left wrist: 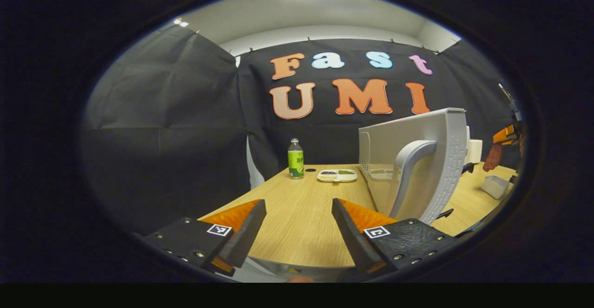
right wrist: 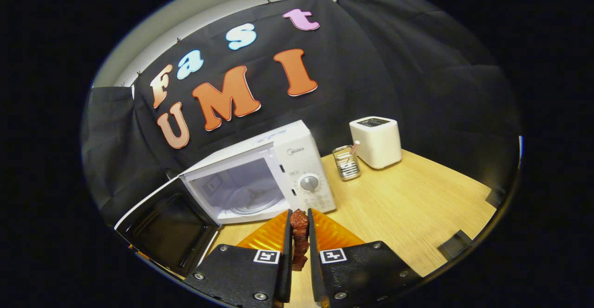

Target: Open the microwave oven with the left hand, put the food in, and close the microwave oven.

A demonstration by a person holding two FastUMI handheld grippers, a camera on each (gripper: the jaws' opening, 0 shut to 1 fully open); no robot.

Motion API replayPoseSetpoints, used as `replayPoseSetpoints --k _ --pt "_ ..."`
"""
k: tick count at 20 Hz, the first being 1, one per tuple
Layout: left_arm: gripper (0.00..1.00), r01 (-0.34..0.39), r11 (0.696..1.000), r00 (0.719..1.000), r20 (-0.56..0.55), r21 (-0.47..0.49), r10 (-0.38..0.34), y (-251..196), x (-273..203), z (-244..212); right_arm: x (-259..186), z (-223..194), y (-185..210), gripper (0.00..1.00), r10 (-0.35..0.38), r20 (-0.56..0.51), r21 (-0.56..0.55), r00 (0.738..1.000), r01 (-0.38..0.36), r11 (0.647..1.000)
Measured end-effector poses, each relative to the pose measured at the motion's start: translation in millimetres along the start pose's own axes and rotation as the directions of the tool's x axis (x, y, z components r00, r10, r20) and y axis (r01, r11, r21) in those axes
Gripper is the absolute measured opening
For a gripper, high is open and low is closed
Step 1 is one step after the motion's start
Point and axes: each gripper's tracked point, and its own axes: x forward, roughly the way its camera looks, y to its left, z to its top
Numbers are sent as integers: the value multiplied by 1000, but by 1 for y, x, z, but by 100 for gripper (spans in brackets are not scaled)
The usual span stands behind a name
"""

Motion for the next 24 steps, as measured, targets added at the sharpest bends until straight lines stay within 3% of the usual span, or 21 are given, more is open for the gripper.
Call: replayPoseSetpoints --k 9,16,24 --pt "89 -28 1000 1000 7 10 28 6 2 0 64 33 101 17 138 88 -3 987 -138 990" --pt "89 -71 997 997 1 -8 71 29 2 -5 118 29 129 17 110 108 23 988 -113 993" --pt "89 -117 993 993 -35 -20 117 50 2 -21 185 -29 142 17 57 39 178 998 -63 982"
